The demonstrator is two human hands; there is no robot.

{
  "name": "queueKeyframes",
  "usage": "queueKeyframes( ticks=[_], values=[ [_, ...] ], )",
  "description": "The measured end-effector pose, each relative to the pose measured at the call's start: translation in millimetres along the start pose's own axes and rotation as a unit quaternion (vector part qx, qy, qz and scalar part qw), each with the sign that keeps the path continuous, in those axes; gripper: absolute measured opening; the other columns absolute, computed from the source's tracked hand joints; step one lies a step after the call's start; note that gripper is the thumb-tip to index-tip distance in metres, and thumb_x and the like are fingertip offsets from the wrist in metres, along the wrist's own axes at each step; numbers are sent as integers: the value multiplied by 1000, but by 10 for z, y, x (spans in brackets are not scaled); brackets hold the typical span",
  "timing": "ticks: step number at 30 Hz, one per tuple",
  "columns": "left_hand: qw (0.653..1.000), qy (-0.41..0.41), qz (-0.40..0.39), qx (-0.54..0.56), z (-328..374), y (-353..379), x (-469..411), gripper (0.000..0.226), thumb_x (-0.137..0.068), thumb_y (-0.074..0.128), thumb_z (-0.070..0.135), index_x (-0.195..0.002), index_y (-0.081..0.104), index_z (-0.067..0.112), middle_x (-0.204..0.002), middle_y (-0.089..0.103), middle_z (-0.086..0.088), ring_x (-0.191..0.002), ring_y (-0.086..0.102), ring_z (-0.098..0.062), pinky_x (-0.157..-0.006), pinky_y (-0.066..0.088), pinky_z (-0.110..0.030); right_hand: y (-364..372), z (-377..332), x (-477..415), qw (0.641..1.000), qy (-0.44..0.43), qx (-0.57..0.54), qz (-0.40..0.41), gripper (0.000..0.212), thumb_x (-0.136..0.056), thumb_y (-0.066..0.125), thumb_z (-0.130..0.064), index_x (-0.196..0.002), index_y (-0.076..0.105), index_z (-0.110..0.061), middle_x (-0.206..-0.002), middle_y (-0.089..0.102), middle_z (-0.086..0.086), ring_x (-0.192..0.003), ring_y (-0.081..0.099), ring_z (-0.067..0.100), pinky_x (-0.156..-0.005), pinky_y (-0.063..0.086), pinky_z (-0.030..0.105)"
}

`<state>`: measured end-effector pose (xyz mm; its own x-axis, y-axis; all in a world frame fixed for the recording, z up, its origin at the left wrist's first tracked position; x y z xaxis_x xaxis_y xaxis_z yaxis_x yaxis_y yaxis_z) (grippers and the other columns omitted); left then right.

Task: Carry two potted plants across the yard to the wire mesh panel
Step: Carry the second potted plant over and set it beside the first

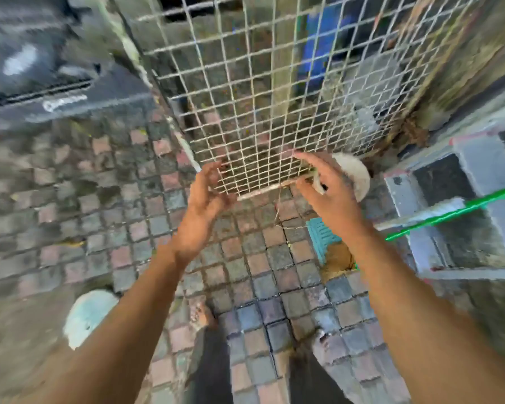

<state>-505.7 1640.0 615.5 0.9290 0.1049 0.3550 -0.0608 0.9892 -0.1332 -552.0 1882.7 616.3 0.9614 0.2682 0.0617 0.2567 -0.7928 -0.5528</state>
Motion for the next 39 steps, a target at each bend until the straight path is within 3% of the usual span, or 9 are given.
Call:
queueKeyframes(
  ticks=[5,9,13,15,20,25,28,33,39],
  values=[
    [991,62,116,-16,745,-1449,1230,53,-87,63,43,-136,42,40,-138,42,-4,-131,53,-44,-114,50,-35,317,-1966,-238,990,-105,13,-94,47,-100,67,-6,-144,60,-19,-146,55,5,-143,49,23,-122,37,47],
    [969,77,233,3,946,-2541,1842,47,-88,65,26,-129,47,38,-127,48,-1,-119,50,-18,-114,46,-41,928,-3111,-474,972,-187,5,-141,44,-98,67,-13,-141,61,-24,-141,56,-1,-135,51,14,-118,39,36],
    [939,96,331,3,1110,-3772,2385,51,-98,73,16,-131,46,45,-138,48,-7,-132,50,-24,-109,52,-42,1758,-4123,-718,947,-271,-23,-173,45,-101,66,-13,-137,56,-38,-134,47,-42,-130,41,-21,-111,31,12],
    [929,99,355,-5,1186,-4200,2489,52,-99,74,13,-134,46,41,-138,46,-8,-131,48,-22,-111,51,-47,2061,-4414,-868,942,-275,-35,-188,45,-103,66,-13,-138,55,-40,-135,47,-39,-126,38,-28,-109,30,12],
    [883,109,456,-25,1280,-5241,2607,53,-102,70,6,-135,44,38,-131,45,-3,-131,48,-26,-96,48,-15,2961,-5328,-1323,913,-336,-57,-222,50,-101,68,-14,-130,54,-51,-135,45,-44,-125,38,-30,-104,28,9],
    [842,107,528,-30,1380,-6252,2371,58,-96,76,17,-139,41,34,-143,47,-22,-137,47,-40,-106,51,-47,3948,-6194,-2023,870,-394,-71,-288,44,-94,59,-39,-132,49,-59,-133,40,-54,-128,37,-28,-99,27,-2],
    [805,112,581,-33,1372,-6843,2190,58,-102,71,7,-140,41,39,-149,49,-15,-140,49,-36,-104,52,-40,4570,-6697,-2488,840,-420,-95,-330,46,-92,60,-43,-137,50,-52,-131,38,-58,-129,36,-28,-101,26,0],
    [767,74,637,9,1293,-7565,2137,61,-100,75,16,-140,40,45,-153,44,-2,-145,47,-26,-115,47,-47,5575,-7554,-2992,794,-415,-103,-432,47,-92,61,-41,-135,48,-58,-135,40,-53,-129,34,-30,-107,29,12],
    [717,36,696,8,1055,-8571,2233,68,-76,70,61,-137,42,50,-155,46,4,-149,43,-21,-122,38,-45,6875,-8386,-3221,747,-435,-98,-493,47,-86,59,-52,-123,44,-77,-133,42,-57,-129,37,-30,-111,33,22]
  ],
)
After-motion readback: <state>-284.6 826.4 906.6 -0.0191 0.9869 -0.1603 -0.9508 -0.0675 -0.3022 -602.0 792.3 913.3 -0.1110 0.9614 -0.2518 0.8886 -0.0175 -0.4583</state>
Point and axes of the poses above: each hand's wrist, its own x-axis away from the middle knuckle, its own y-axis out of the palm, z = x × y, the point moved 1 cm from there along -x, towards the middle knuckle
